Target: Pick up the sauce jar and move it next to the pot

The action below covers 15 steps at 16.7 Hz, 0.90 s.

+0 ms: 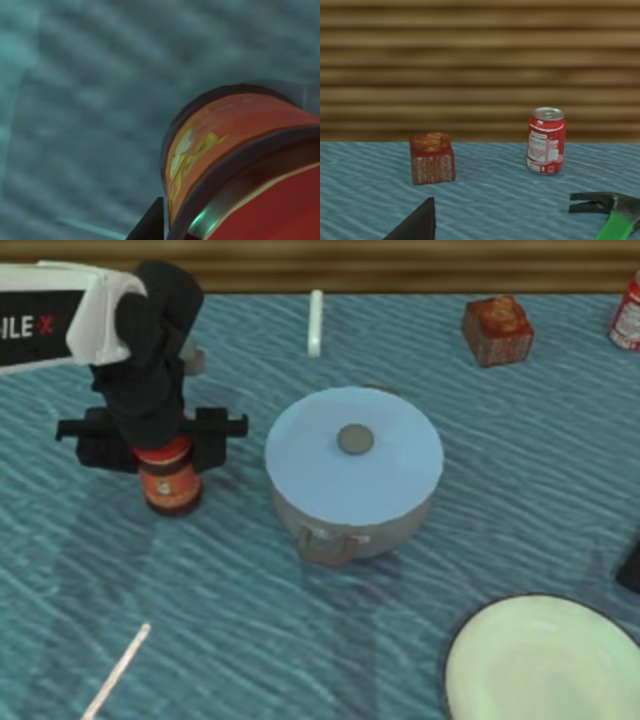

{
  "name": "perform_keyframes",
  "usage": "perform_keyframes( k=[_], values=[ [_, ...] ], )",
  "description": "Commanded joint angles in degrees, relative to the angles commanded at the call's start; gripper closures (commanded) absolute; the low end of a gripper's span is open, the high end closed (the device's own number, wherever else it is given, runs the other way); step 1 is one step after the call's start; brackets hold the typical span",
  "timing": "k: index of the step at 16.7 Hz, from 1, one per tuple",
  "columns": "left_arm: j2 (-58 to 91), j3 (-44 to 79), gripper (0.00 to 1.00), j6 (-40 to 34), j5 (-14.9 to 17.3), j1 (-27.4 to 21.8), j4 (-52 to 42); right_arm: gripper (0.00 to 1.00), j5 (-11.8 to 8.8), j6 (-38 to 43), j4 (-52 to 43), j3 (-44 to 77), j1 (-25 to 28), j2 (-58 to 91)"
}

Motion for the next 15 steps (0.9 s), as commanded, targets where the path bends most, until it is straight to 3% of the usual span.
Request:
perform_keyframes(
  k=[11,15],
  values=[
    [0.0,0.0,0.02,0.0,0.0,0.0,0.0,0.0,0.0,0.0,0.0,0.0,0.0,0.0],
    [0.0,0.0,0.0,0.0,0.0,0.0,0.0,0.0,0.0,0.0,0.0,0.0,0.0,0.0]
  ],
)
